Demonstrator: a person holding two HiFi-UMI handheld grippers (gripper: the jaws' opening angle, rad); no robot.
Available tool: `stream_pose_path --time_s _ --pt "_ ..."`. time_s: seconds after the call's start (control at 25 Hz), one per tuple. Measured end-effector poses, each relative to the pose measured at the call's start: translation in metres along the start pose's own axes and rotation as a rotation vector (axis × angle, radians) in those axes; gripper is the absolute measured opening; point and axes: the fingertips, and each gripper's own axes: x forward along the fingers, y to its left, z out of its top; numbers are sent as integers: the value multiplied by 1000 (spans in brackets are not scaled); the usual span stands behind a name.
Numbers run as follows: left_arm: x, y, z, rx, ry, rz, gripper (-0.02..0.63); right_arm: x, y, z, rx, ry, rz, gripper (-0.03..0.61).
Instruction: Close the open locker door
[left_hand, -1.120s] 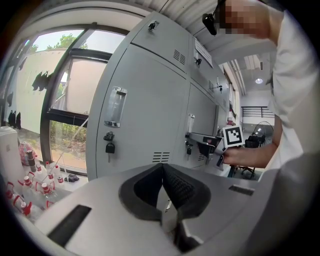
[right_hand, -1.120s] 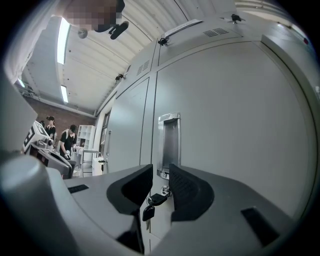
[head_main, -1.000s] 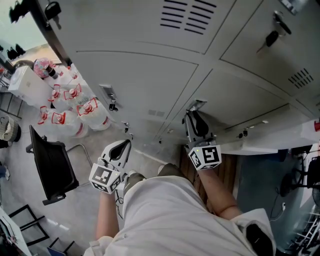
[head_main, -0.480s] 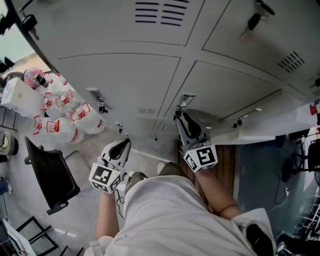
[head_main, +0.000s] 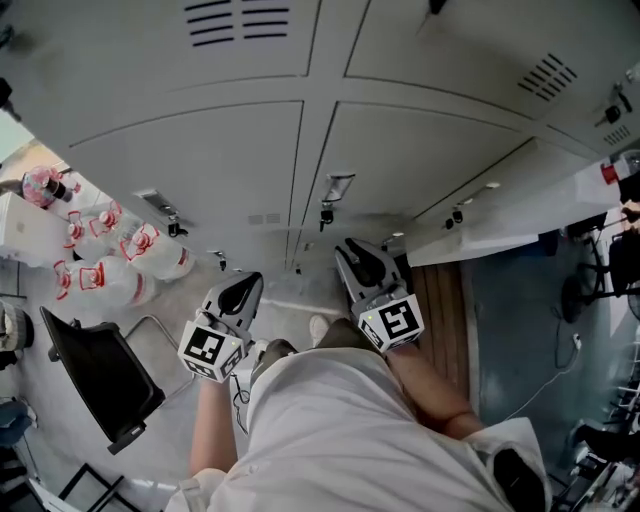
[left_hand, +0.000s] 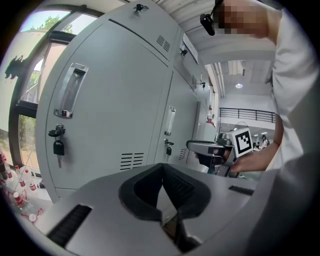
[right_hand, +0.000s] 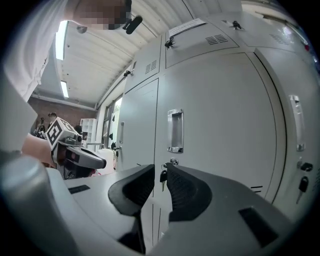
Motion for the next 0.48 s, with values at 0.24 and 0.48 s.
stream_pose_path --time_s 0.24,0.48 --pt "20 -16 -1 17 12 -84 3 -21 4 -12 -14 41 -17 81" --pt "37 -30 0 35 21 -156 3 -41 3 -22 -35 75 -49 80"
